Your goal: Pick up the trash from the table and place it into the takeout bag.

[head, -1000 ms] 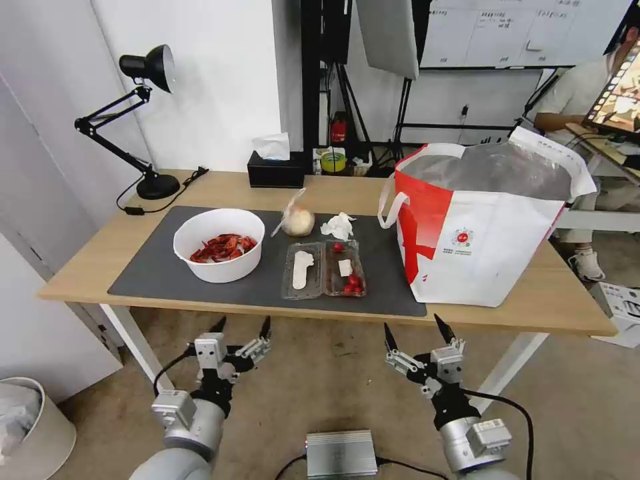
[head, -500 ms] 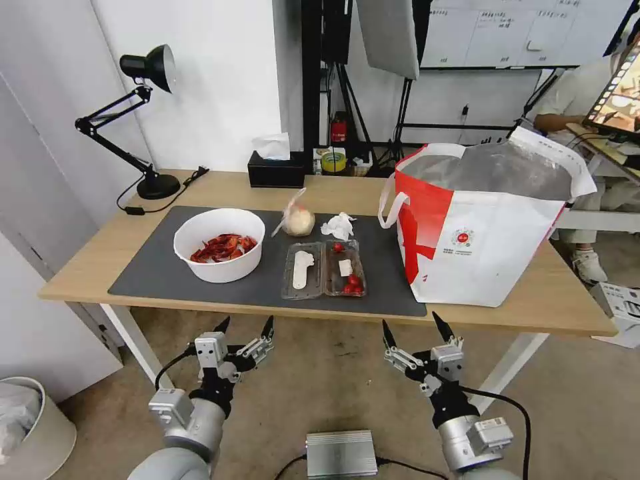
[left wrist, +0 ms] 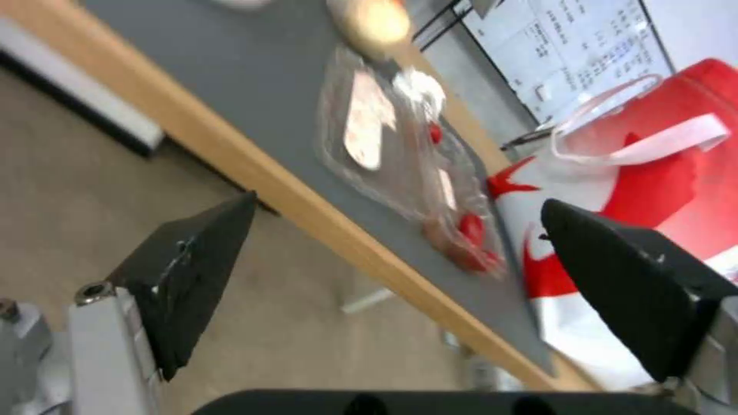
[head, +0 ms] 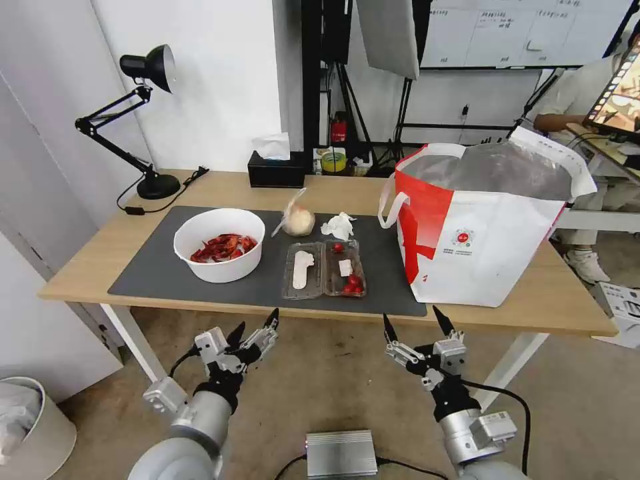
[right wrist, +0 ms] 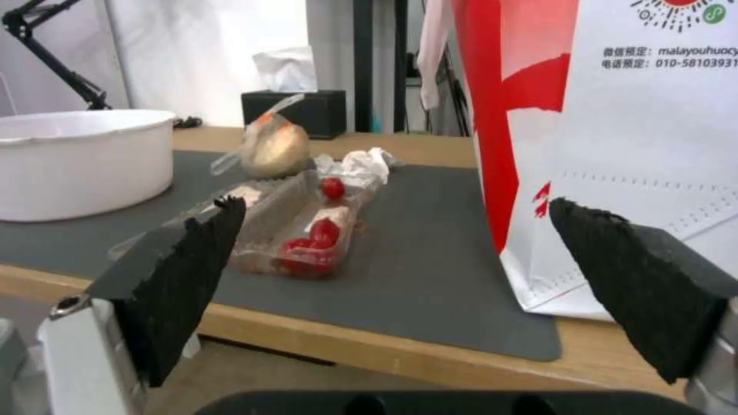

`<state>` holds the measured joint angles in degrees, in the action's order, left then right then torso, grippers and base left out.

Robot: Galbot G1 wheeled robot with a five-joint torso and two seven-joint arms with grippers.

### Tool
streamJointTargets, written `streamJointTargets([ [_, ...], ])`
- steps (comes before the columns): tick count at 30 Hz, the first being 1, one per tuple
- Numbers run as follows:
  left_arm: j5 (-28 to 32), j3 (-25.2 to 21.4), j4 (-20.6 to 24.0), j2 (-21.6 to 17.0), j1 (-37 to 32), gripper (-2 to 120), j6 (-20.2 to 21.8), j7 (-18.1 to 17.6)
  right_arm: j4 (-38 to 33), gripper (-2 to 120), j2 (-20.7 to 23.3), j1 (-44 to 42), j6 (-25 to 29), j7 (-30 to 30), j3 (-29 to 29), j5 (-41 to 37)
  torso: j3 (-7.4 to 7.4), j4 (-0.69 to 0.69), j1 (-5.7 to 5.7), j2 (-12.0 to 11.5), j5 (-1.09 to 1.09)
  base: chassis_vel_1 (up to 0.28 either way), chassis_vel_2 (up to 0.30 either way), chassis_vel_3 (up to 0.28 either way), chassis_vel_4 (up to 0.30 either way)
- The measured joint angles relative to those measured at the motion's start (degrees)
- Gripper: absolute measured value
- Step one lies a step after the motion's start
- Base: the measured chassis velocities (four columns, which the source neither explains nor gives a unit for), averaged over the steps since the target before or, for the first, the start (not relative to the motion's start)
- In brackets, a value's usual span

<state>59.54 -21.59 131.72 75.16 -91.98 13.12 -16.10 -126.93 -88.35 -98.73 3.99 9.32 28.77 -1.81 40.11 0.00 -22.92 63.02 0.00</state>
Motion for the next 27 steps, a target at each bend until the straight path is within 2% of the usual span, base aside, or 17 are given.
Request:
streamJointTargets([
  [6, 8.51, 0.56, -0.22, 0.91, 1.45, 100, 0.25, -1.66, -0.2, 100, 0.2, -0.15, 0.0, 0.0, -0.03, -0.04, 0.0, 0.0, 0.0, 0.0, 0.0, 0.0, 0.0, 0.0, 0.0],
  [15, 15.18, 0.67, -1.24, 1.87, 3.57, 100, -0.19, -3.1, -0.03, 100, 0.26, 0.35, 0.0, 0.14, -0.91, -0.06, 0.0, 0.0, 0.0, 0.0, 0.0, 0.0, 0.0, 0.0, 0.0],
  [27, 18.96, -0.05, -0.49, 3.75, 4.51, 100, -0.14, -6.72, 0.97, 100, 0.25, 0.8, -0.2, 0.31, -2.09, 0.22, 0.0, 0.0, 0.01, 0.0, 0.0, 0.0, 0.0, 0.0, 0.0],
])
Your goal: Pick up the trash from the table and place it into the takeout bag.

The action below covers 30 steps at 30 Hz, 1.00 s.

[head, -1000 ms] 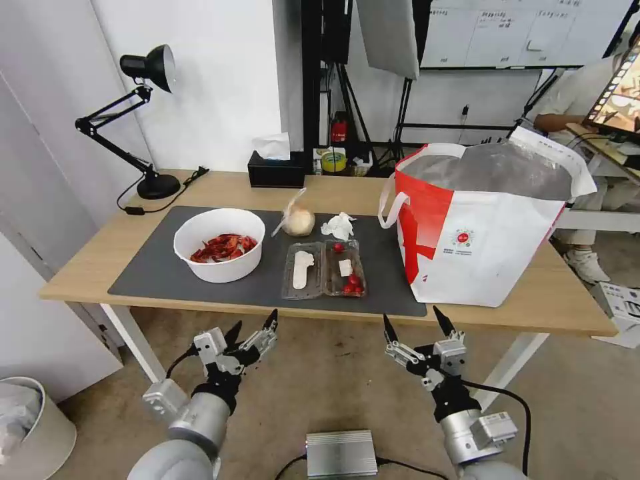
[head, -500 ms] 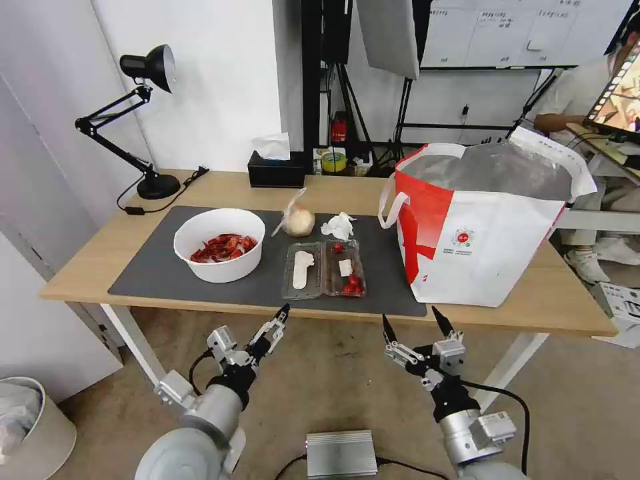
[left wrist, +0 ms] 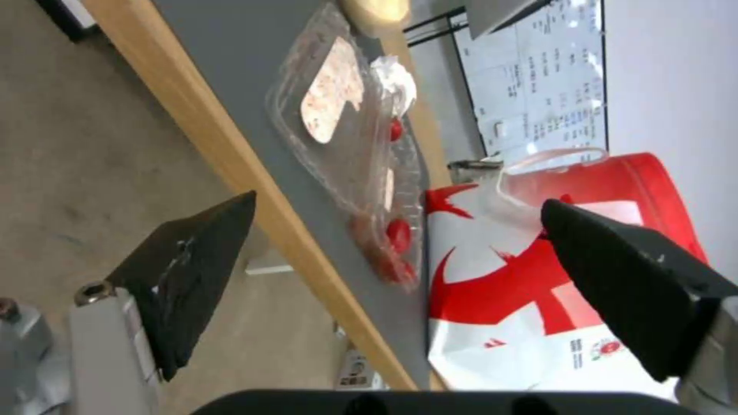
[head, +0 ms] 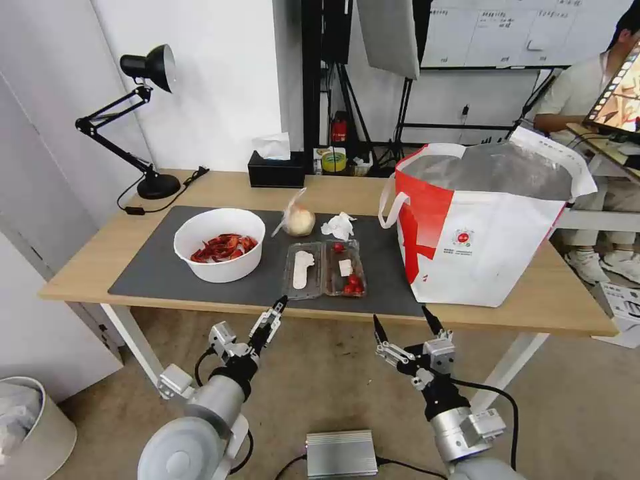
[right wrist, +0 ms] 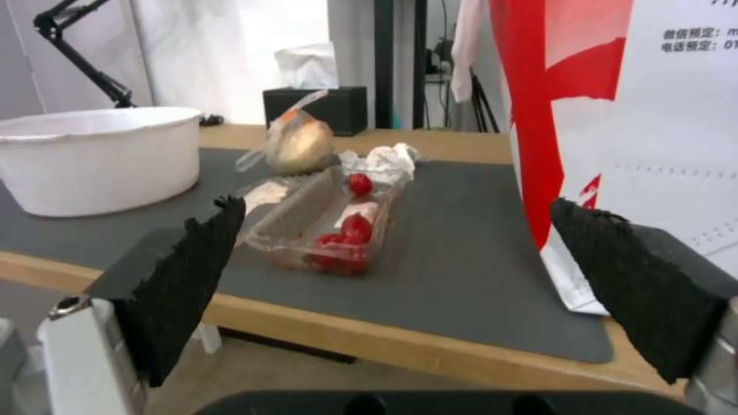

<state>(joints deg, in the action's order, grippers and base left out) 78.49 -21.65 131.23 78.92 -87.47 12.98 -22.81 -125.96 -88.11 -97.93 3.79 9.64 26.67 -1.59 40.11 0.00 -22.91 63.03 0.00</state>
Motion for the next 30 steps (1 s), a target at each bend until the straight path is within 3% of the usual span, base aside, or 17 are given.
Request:
streamJointTargets([
  [13, 2.89, 1.89, -4.3, 1.16, 7.17, 100, -0.05, -3.5, -0.87, 100, -0.29, -0.74, 0.0, 0.21, 0.67, 0.55, 0.0, 0.0, -0.01, 0.0, 0.0, 0.0, 0.0, 0.0, 0.0],
  [30, 2.47, 5.56, -9.95, 3.79, 13.43, 100, -0.03, -4.96, -2.15, 100, -0.74, -1.57, 0.22, 0.33, 2.03, 1.01, 0.0, -0.01, 0.0, 0.0, 0.01, 0.0, 0.0, 0.0, 0.0],
])
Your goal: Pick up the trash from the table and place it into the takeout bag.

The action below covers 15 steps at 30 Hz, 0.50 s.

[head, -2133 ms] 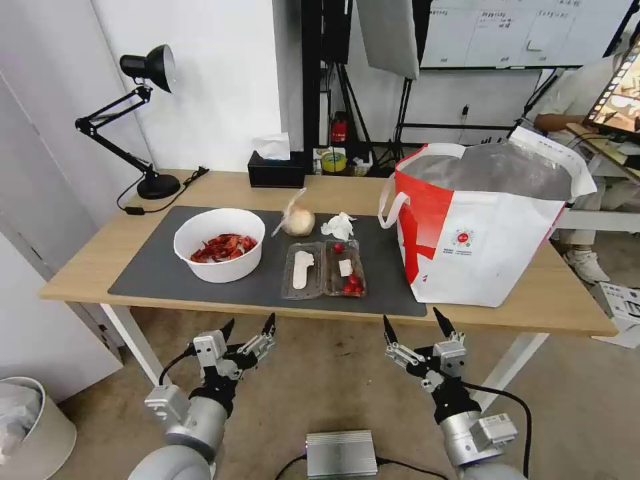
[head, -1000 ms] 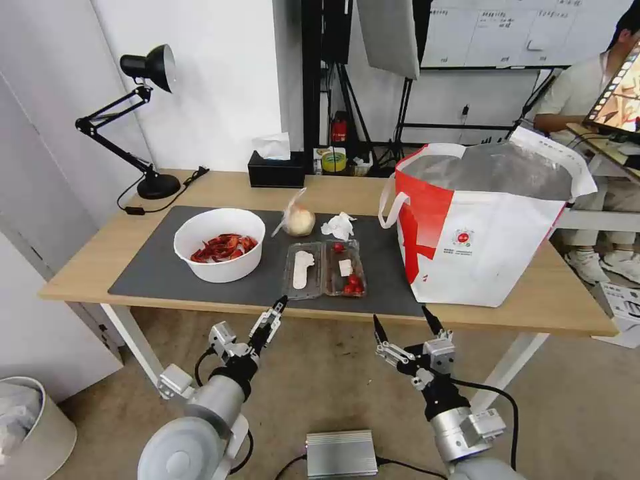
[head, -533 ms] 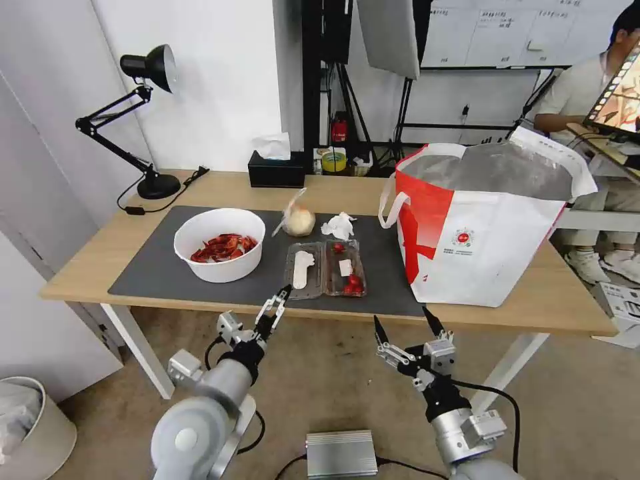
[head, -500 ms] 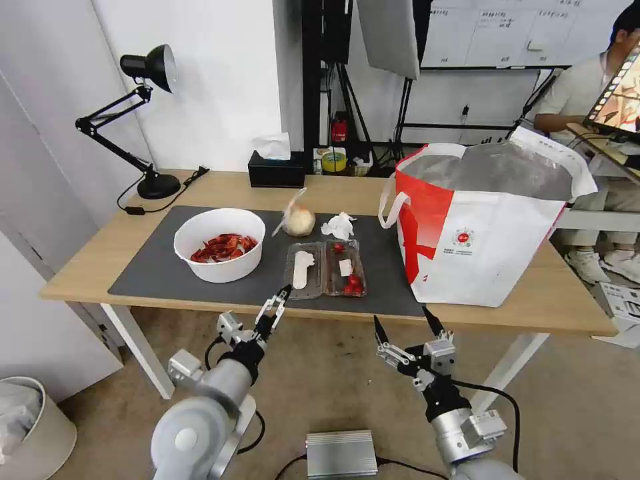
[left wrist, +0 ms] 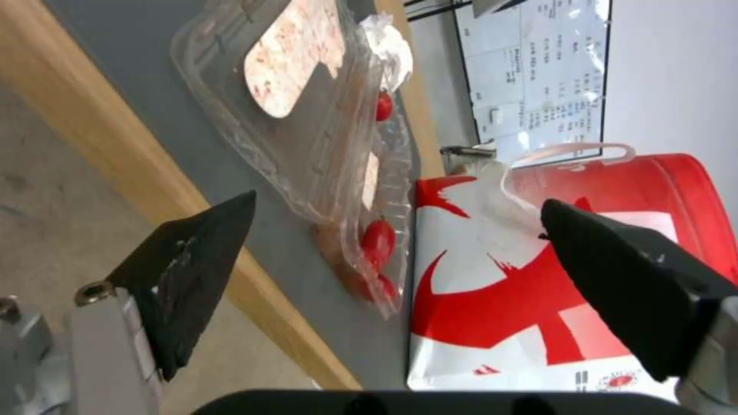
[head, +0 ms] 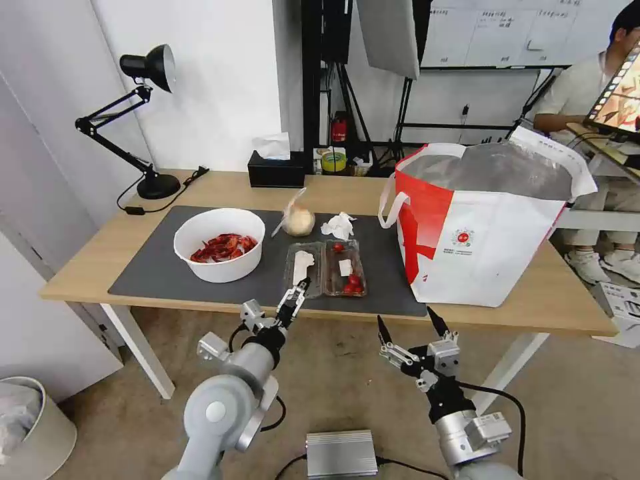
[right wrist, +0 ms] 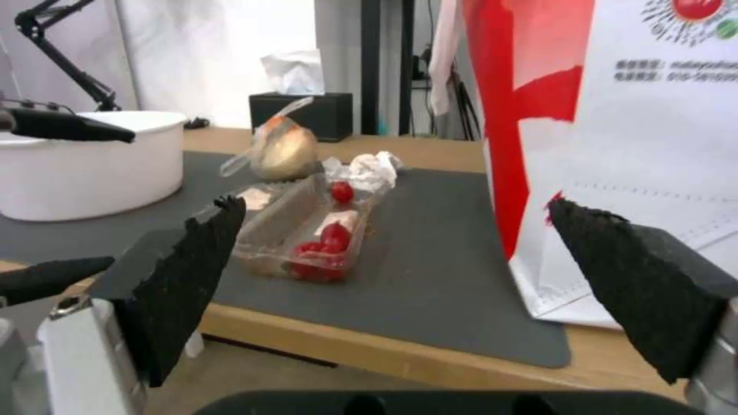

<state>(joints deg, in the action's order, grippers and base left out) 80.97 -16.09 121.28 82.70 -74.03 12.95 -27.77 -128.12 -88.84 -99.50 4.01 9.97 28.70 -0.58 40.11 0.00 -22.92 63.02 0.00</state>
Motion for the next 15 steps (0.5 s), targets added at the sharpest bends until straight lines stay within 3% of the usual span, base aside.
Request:
streamJointTargets([
  [15, -0.16, 1.56, -2.94, 0.64, 2.55, 100, 0.42, -1.49, -1.13, 100, 1.18, 0.09, 0.11, -0.11, 3.15, -1.48, -0.01, 0.0, 0.0, 0.0, 0.0, 0.0, 0.0, 0.0, 0.0],
])
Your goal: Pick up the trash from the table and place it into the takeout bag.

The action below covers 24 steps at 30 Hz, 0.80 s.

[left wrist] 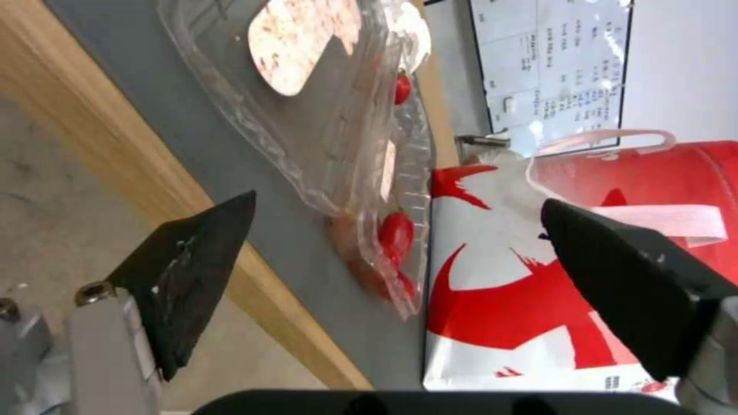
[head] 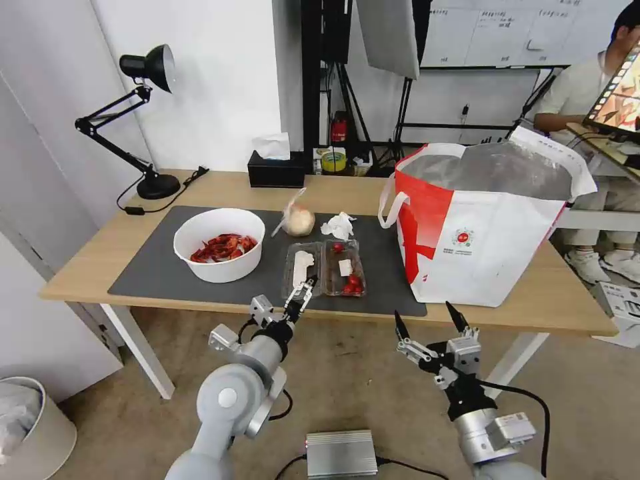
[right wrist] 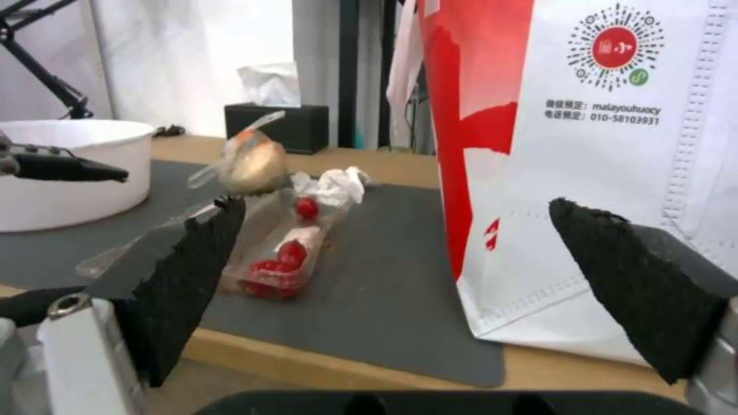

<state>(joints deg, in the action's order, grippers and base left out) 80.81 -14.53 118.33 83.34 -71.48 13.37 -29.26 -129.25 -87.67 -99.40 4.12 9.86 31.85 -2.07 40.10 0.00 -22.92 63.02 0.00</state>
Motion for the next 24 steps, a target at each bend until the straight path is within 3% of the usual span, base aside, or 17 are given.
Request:
streamJointTargets([
  [24, 0.59, 1.71, -3.25, -0.25, 4.48, 100, -0.24, -0.96, 0.84, 100, -0.46, 0.09, 0.0, -0.23, 0.32, -0.06, 0.0, 0.0, 0.0, 0.0, 0.0, 0.0, 0.0, 0.0, 0.0],
])
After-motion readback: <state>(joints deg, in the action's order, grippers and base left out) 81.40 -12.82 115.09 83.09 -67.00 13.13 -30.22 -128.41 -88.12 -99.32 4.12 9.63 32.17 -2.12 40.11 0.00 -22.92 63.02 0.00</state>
